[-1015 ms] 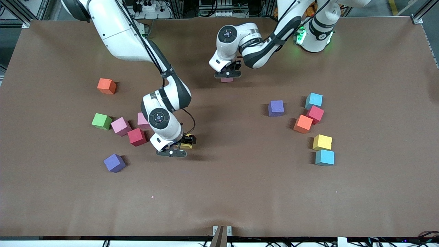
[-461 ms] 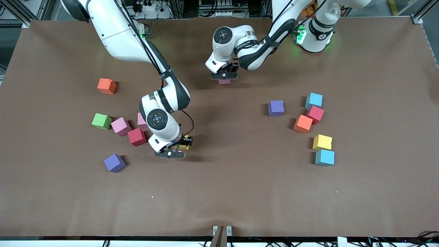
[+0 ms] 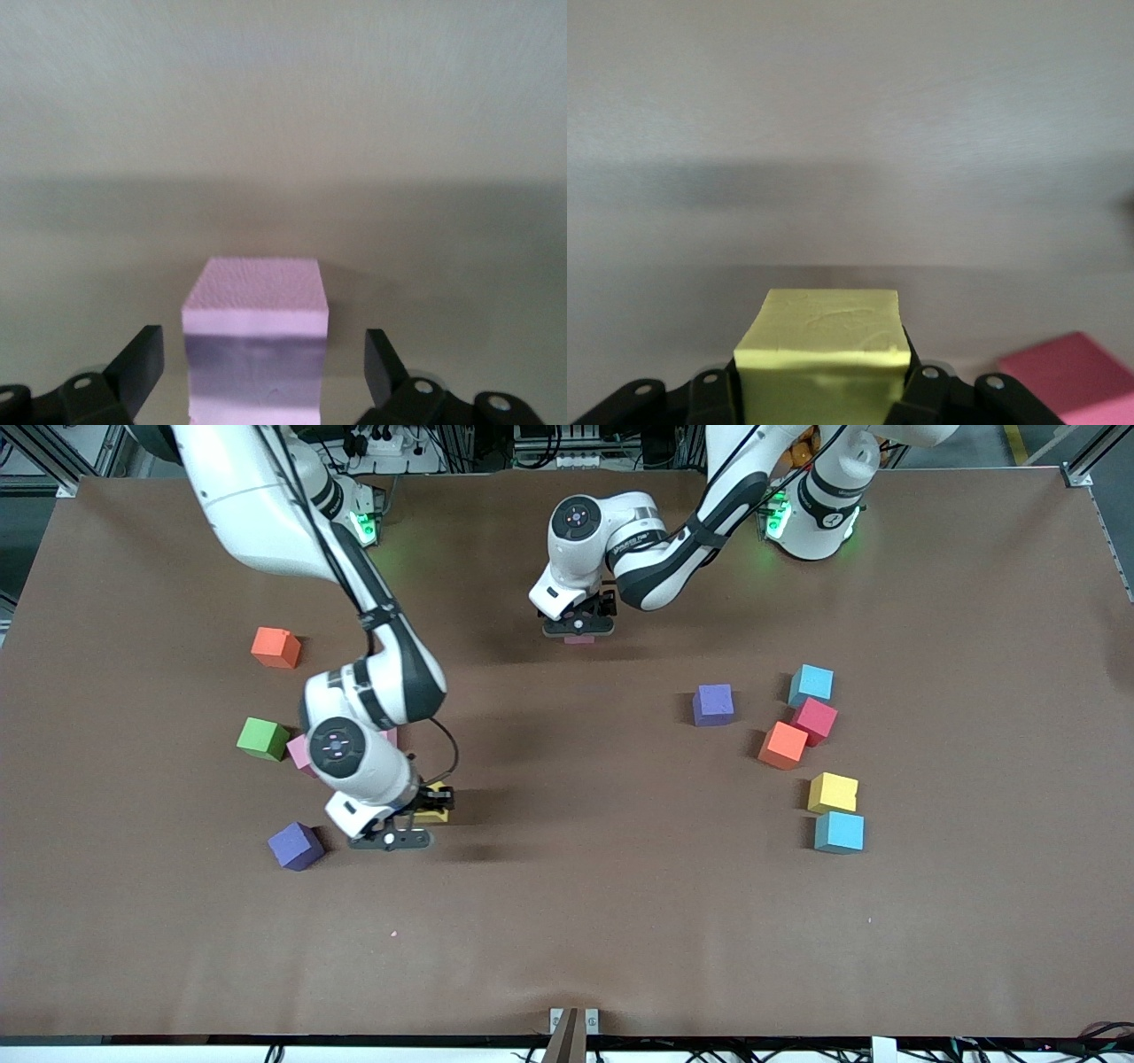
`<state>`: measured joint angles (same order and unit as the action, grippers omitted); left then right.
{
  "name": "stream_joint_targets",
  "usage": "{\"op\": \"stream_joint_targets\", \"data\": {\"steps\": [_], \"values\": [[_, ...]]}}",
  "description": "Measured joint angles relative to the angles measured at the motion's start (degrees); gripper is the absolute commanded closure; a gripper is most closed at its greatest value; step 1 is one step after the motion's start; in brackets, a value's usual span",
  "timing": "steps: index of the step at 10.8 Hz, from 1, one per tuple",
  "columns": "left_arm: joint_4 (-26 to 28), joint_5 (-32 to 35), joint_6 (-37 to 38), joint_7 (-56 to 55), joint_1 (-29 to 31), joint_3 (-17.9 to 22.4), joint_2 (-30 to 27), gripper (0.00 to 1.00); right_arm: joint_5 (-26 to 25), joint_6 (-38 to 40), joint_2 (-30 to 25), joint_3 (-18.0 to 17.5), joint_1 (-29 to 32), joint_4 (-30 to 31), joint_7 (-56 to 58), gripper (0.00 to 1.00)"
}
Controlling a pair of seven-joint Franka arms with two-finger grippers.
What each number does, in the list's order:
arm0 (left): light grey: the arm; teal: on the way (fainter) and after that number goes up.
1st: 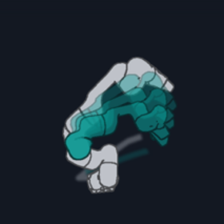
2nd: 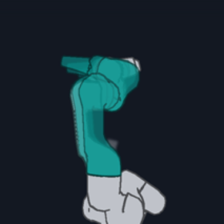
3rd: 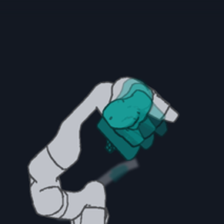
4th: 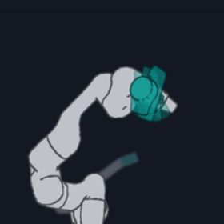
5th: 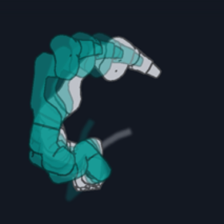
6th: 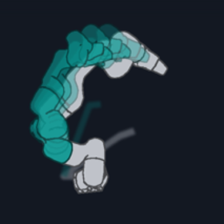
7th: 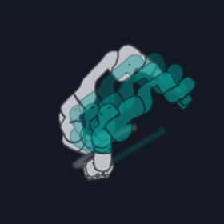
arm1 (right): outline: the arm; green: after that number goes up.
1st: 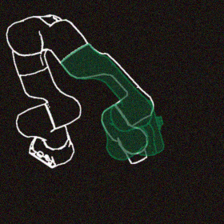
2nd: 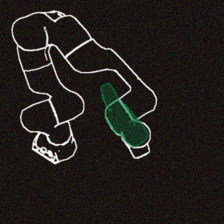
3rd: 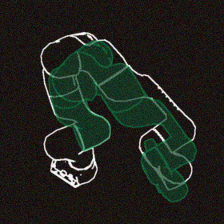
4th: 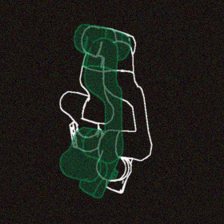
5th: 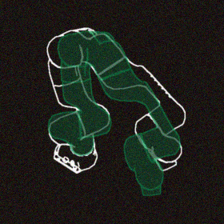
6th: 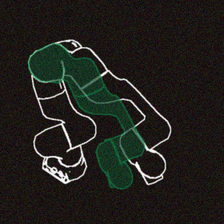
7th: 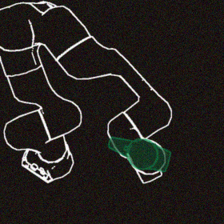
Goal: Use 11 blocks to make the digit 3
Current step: 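Carry the pink cube to the table center and release with the left gripper, then grasp the purple cube with the left gripper while the right gripper carries yellow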
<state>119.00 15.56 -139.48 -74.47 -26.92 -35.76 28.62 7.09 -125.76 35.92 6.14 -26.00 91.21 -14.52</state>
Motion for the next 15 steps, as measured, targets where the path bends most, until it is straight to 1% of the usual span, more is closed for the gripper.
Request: {"op": "stream_joint_targets", "data": {"steps": [3,5,6,8,10,12,14,15], "values": [[-0.73,0.12,2.36,-0.14,4.69,0.15,-5.37,0.00,0.00,1.97,-2.51,-0.05,2.51,-0.02,8.07,0.60],[-0.96,0.19,3.98,-0.10,9.73,0.27,-8.49,0.00,0.00,4.07,-4.21,-0.28,2.94,0.01,13.95,0.60],[-1.92,0.20,5.93,-0.01,12.48,0.31,-9.71,0.00,0.01,5.49,-5.56,-1.15,2.82,0.26,16.80,0.60],[-6.47,0.23,12.54,1.54,18.05,0.42,-10.63,0.00,0.01,6.30,-9.54,-3.25,0.93,2.57,21.27,0.60],[-10.35,0.26,16.55,8.21,23.84,0.62,-10.49,0.00,0.00,6.28,-13.90,-5.84,-0.36,6.33,27.13,0.61],[-11.48,0.26,17.18,16.18,30.36,0.75,-9.69,0.00,0.00,5.42,-17.83,-9.15,0.08,11.89,36.45,0.63],[-11.68,0.26,17.20,20.59,34.67,0.79,-7.42,0.00,0.00,0.62,-21.10,-13.98,0.65,19.39,42.56,0.63],[-11.70,0.26,17.21,21.51,35.64,0.79,-5.95,0.00,0.00,-2.98,-22.27,-17.44,0.81,23.32,43.52,0.63]]}}
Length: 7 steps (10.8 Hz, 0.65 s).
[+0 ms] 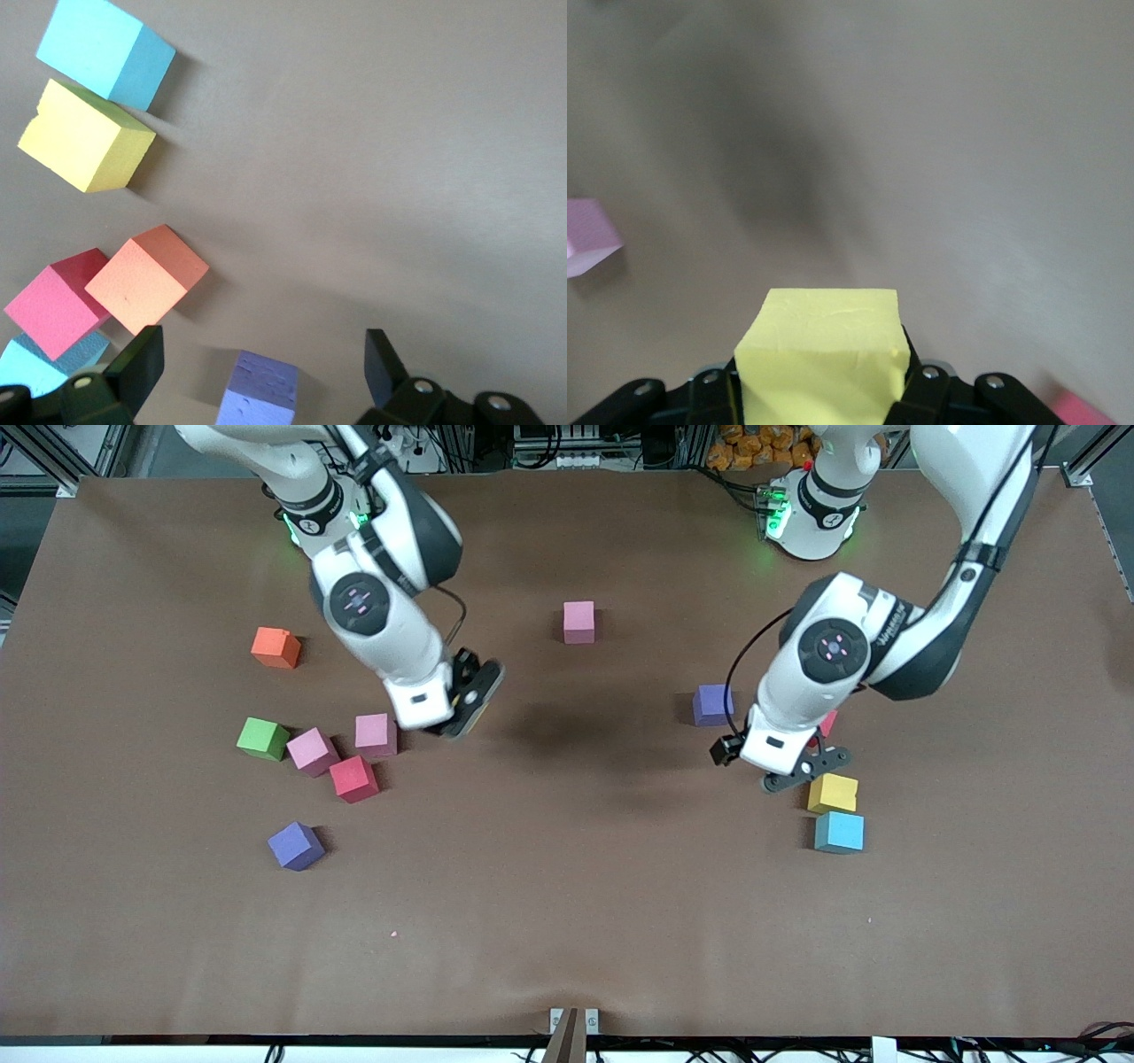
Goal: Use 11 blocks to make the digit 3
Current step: 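Grasp the purple cube with the left gripper while the right gripper carries yellow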
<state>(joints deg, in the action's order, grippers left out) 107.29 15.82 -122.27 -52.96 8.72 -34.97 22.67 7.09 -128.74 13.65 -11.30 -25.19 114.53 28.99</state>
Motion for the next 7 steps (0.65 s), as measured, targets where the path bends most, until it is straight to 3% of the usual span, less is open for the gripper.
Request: {"op": "stream_joint_targets", "data": {"steps": [3,5,7], "values": [[0.05,1.16,-0.03,2.25,0.59,-0.04,4.72,0.00,-5.22,-8.04,-0.72,-9.10,-0.07,8.12,0.22,0.63],[1.17,1.30,-0.14,3.46,0.52,-0.25,5.78,0.00,-9.23,-8.34,-0.74,-11.87,-0.02,10.37,0.30,0.63],[4.87,1.33,-2.86,3.63,0.45,-0.84,5.78,0.00,-9.74,-9.07,-0.66,-14.67,0.04,12.13,0.46,0.63]]}}
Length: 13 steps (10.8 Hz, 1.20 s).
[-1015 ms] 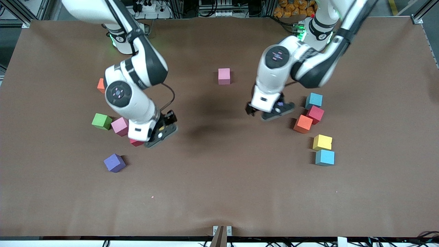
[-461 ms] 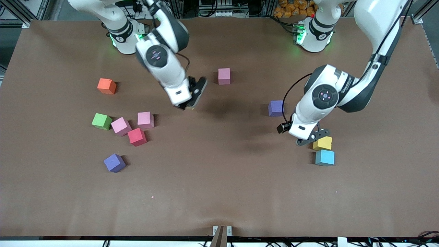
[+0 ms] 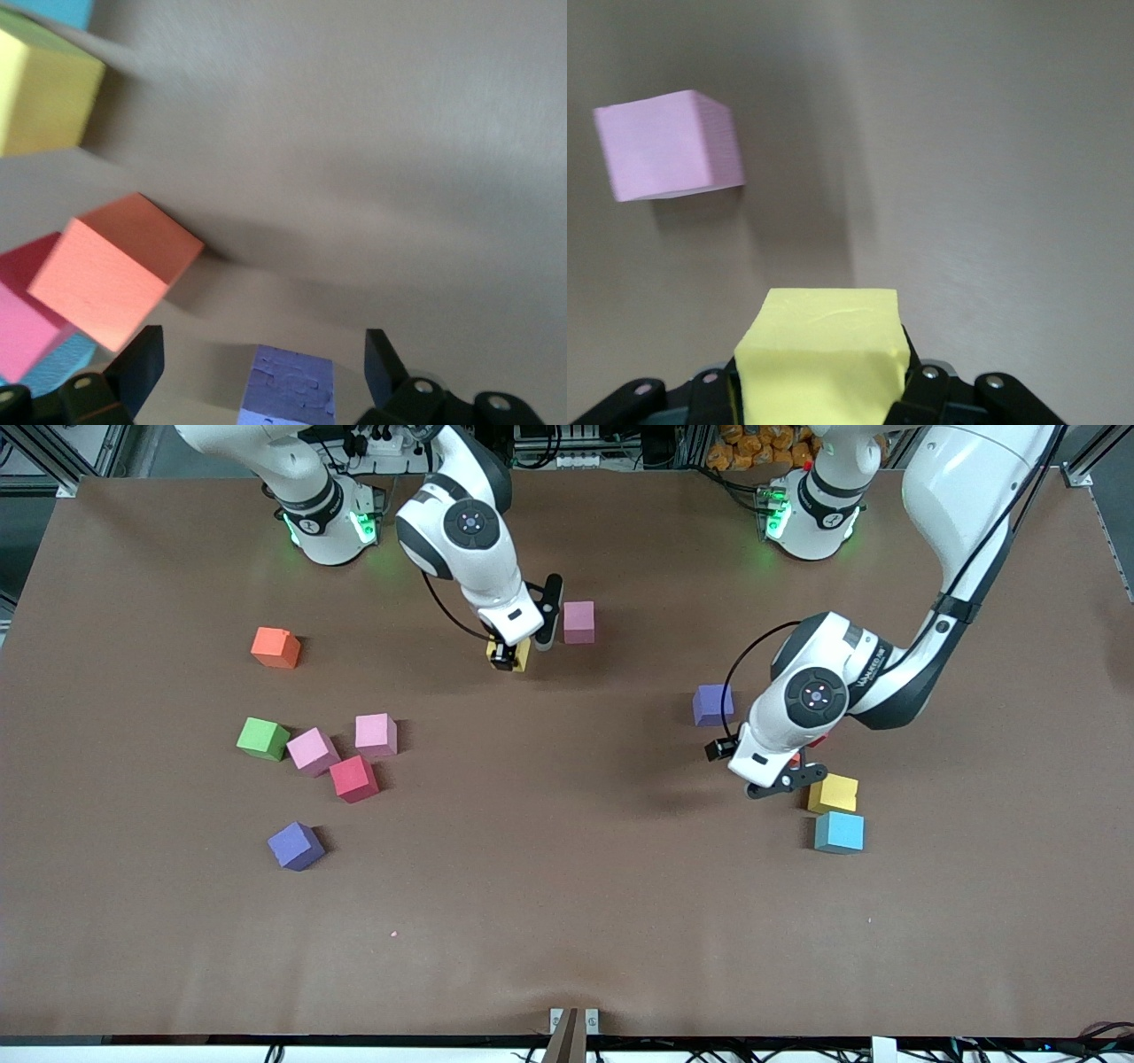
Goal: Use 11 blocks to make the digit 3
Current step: 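Grasp the purple cube with the left gripper while the right gripper carries yellow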
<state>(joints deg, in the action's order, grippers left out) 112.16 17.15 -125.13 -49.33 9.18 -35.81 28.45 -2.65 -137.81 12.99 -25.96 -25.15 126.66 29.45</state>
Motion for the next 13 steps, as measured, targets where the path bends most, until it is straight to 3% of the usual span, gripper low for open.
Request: {"op": "stream_joint_targets", "data": {"steps": [3,12,13], "values": [[5.72,1.46,-3.87,0.10,-0.15,-2.23,-0.16,0.00,-2.83,-5.53,2.38,-2.05,-0.01,3.01,0.01,0.63],[11.32,2.83,-7.68,4.64,0.66,-3.71,-1.39,0.00,-3.55,-11.28,7.93,-3.40,-1.79,3.98,-2.38,0.63],[12.00,2.83,-8.18,4.65,0.66,-3.71,-1.36,0.07,-3.69,-11.75,8.33,-3.92,-1.80,3.98,-3.05,0.63]]}}
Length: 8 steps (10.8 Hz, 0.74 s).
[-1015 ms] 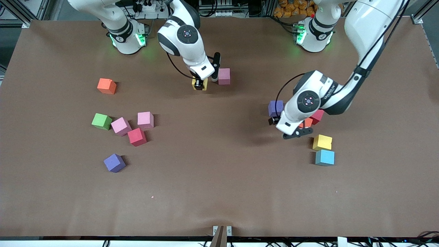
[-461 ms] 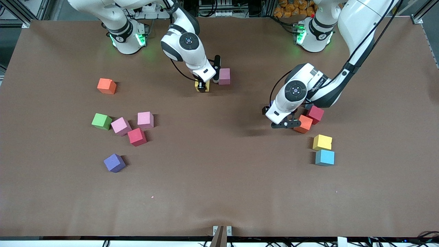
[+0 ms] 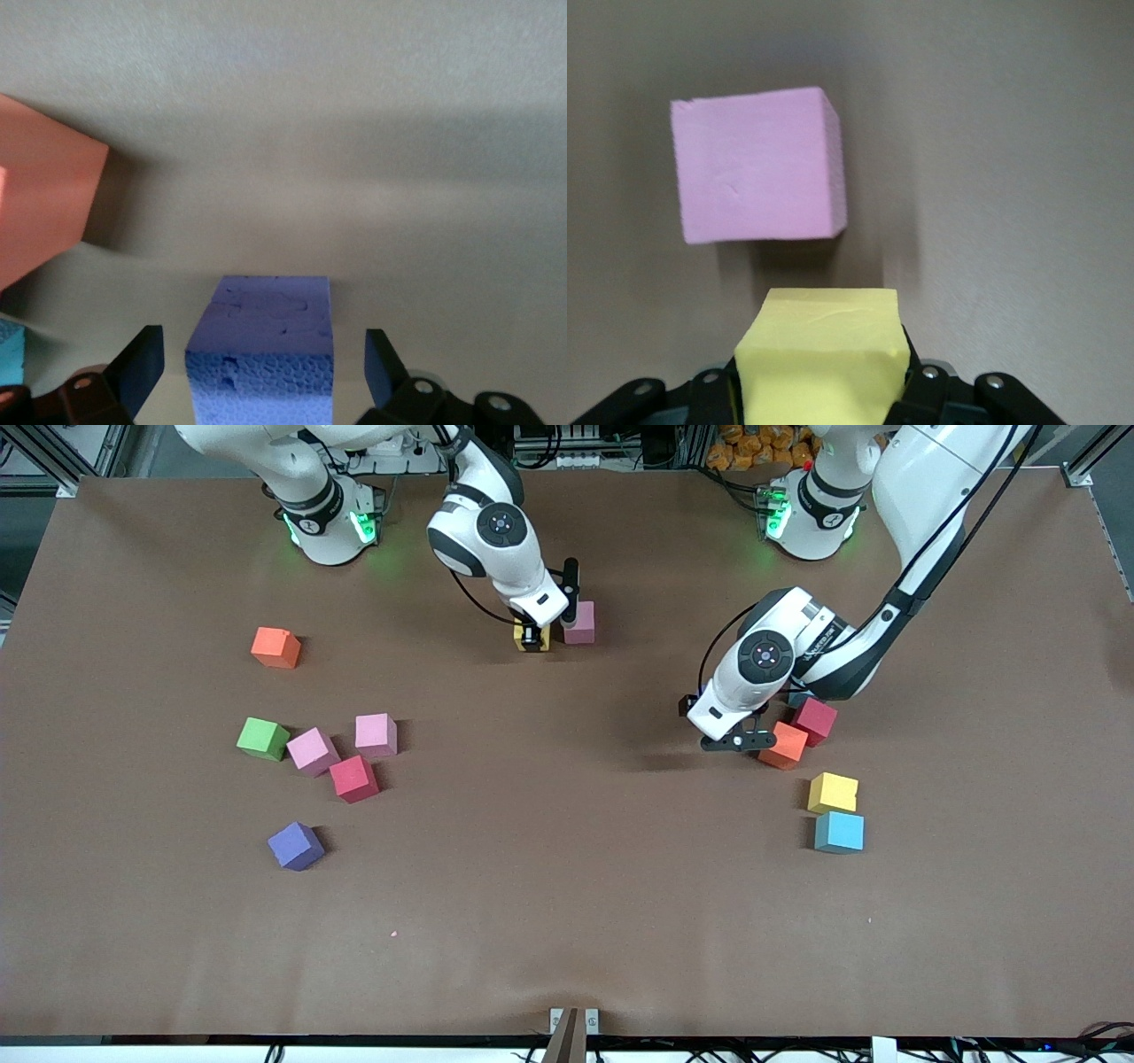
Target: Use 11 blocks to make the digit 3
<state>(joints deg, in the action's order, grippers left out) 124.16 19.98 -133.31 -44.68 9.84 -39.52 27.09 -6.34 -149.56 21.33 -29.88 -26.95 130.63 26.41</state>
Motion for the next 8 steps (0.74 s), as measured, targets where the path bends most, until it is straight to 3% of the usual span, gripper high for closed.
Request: {"op": "stream_joint_targets", "data": {"steps": [2,4,8], "values": [[0.95,0.00,-0.30,0.02,0.00,0.00,0.02,0.54,-1.42,-0.40,0.70,-0.54,-0.15,0.00,-0.90,0.63],[1.25,0.00,-0.33,0.02,0.04,0.02,0.02,0.86,-3.00,-2.23,2.38,-0.64,-0.59,-0.01,-2.90,0.63],[1.18,0.00,-0.30,-0.71,2.23,0.02,-0.49,0.88,-4.99,-3.12,3.37,-0.64,-1.65,-0.36,-5.47,0.63]]}}
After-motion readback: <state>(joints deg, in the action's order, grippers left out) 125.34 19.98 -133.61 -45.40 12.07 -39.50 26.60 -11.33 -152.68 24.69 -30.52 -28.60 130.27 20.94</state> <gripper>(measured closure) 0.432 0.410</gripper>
